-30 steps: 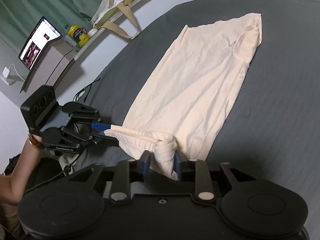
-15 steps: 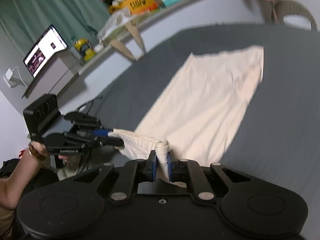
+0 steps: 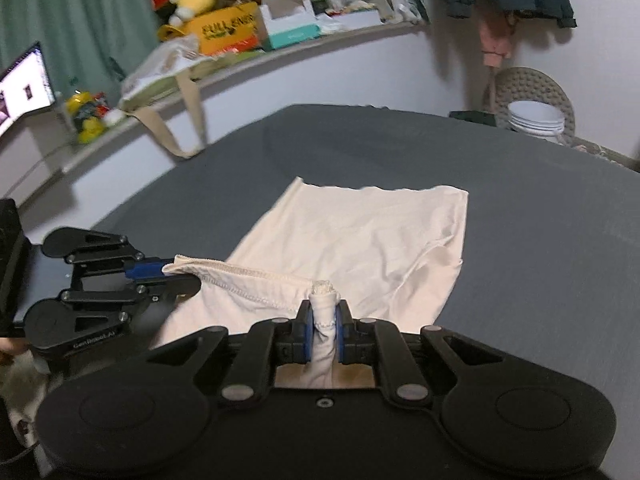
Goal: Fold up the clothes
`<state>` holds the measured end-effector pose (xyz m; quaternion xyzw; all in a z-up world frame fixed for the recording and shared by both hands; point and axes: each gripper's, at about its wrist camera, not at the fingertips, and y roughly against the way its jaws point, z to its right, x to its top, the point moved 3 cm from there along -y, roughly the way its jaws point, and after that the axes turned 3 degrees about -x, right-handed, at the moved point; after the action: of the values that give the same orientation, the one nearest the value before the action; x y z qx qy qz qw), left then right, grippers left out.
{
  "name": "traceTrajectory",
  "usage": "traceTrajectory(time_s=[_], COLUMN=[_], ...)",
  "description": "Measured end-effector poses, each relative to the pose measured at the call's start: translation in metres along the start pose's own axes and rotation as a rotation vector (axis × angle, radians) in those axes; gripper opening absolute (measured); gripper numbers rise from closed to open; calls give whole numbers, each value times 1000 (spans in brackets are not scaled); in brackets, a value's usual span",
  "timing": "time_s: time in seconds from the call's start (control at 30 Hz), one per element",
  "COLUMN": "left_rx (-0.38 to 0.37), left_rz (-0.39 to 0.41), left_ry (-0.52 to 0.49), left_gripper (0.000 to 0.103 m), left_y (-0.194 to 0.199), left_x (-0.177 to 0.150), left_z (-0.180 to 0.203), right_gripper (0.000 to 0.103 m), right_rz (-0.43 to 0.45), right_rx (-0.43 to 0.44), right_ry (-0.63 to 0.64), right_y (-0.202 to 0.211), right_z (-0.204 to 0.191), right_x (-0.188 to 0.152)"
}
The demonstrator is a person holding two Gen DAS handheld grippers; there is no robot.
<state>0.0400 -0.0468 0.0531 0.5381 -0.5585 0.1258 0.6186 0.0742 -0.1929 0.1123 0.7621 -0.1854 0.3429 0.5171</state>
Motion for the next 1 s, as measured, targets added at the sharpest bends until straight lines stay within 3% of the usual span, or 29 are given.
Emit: traceTrajectory(time_s=[0.17, 0.33, 0.57, 0.7, 0.77, 0.83, 0.93, 1.0], left_rx=[-37, -11, 59, 7, -56, -81, -90, -105], left_rz=[-19, -6, -52, -9, -2, -27, -86, -117], left_ry=[117, 177, 272, 357, 391, 387, 341, 298], left_gripper=[11, 11, 11, 11, 11, 11, 11, 11], left_y=[-14, -12, -7, 0, 0, -4, -11, -12], left_x=[-3, -13, -25, -23, -25, -27, -28, -29], left_z=[-9, -17, -40, -48, -47, -41, -30, -21], right_gripper=[11, 11, 12, 12, 18, 39, 55, 57], right_rz=[-10, -18, -40, -39, -45, -42, 33, 89], right_rx=[-29, -39, -66, -56, -64, -93, -137, -118], right_ry=[-19, -35, -74, -54, -39, -17, 38, 83], right_y=[-13, -22, -33, -35, -36, -35, -23, -13], right_z=[8, 12, 20, 17, 14, 10, 0, -13], right_x=[-4, -6, -5, -1, 2, 3, 10, 14])
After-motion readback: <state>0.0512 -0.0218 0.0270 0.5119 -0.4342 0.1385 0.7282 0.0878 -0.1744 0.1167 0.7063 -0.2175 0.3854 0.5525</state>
